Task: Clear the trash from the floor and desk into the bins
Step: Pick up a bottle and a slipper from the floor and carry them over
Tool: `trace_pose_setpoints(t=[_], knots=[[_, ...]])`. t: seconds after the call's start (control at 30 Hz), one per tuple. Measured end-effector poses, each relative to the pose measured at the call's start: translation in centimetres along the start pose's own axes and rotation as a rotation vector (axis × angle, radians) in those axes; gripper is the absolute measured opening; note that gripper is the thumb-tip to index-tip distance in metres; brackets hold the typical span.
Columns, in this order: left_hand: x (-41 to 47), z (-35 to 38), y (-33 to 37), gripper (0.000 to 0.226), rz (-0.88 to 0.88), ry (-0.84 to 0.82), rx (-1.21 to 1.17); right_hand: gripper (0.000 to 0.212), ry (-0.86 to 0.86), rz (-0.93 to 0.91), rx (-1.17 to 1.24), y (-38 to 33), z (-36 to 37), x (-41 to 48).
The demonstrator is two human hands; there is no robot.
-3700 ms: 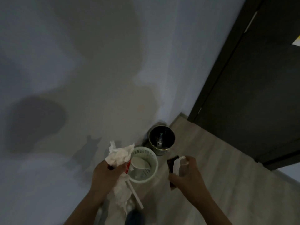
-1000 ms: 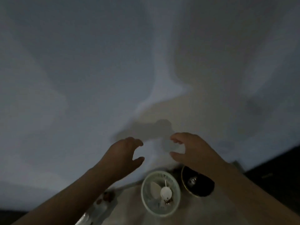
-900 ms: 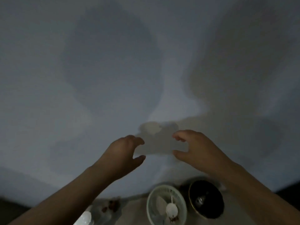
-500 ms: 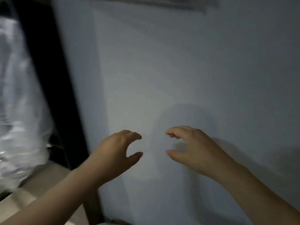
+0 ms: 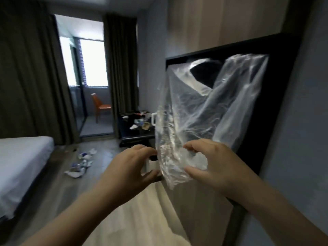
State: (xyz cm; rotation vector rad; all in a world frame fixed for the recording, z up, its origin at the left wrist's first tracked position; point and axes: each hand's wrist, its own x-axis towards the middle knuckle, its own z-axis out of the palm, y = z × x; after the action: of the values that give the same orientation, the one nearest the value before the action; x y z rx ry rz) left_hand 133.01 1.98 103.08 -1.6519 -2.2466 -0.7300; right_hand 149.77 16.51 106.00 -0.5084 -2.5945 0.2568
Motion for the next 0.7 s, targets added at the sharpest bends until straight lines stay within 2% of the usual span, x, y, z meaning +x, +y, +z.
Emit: trace_pose_setpoints(t=[0.17,0.37,0.7], knots=[[-1.3,-1.8,-9.0,0.046,-0.165,0.042,0.051,0.048,-0.054,-0.154,0.047,-4.3,6.3,7.9],[-1.1,-1.2,-16.9,0.044,-0.300,0.085,0.093,0.052,-0.122,-0.314,0.076,-5.8,12.9,16.1],[6.6,-0.7,-29.6,0.041,-0.492,0.073,0.221,0.047,-0.179,-0.479,0.167,-4.8,20.8,32.7]])
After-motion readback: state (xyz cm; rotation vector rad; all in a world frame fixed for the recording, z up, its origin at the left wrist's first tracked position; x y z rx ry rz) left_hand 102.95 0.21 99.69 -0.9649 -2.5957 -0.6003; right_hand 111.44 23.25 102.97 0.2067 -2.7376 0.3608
